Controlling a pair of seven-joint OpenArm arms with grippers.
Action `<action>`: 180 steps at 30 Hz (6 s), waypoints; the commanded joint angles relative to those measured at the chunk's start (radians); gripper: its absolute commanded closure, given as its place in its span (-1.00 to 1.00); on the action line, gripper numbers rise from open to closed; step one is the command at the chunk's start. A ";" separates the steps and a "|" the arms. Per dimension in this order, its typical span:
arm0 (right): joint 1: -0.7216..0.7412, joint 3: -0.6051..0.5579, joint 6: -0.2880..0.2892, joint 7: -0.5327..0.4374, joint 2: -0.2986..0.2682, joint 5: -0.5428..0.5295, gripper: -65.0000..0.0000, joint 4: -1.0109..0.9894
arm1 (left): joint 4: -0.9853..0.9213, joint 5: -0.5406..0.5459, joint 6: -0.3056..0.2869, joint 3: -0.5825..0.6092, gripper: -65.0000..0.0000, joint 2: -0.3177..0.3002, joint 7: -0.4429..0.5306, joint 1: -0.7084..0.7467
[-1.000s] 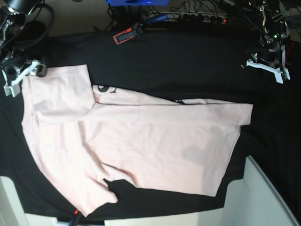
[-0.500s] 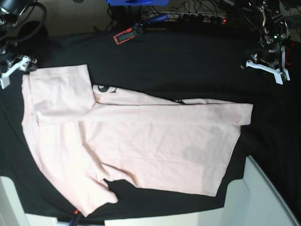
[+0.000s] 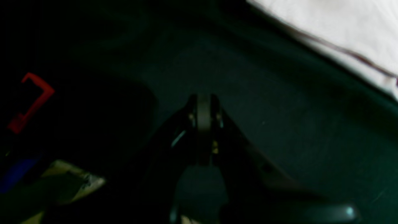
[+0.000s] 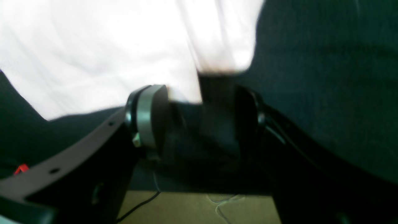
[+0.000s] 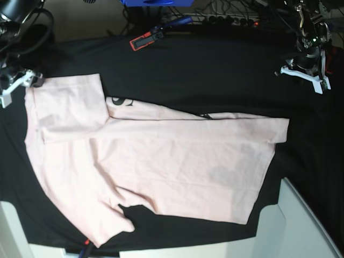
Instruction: Fold the T-shirt properly
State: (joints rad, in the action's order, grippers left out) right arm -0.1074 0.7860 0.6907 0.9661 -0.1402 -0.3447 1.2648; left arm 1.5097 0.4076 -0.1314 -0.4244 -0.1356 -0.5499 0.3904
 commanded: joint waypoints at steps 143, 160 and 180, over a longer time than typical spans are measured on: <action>0.653 -0.271 -0.121 -0.387 -0.032 -0.095 0.21 -0.481 | 0.024 -0.212 0.000 -0.004 1.00 0.043 0.023 0.015; 0.002 -0.277 0.007 -0.235 -0.029 -0.092 0.38 0.263 | -0.117 0.192 0.000 -0.015 -0.28 0.007 0.020 -0.117; -0.130 -0.277 0.007 -0.327 -0.029 -0.089 0.39 0.263 | -0.228 0.193 0.000 -0.135 -0.27 0.075 0.046 -0.376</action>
State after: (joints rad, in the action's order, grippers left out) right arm -0.2409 0.5049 0.6918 0.6624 -0.1539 -0.4164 1.5093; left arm 1.2678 0.5926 -0.1246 -0.5583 -0.0505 -0.5213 0.0208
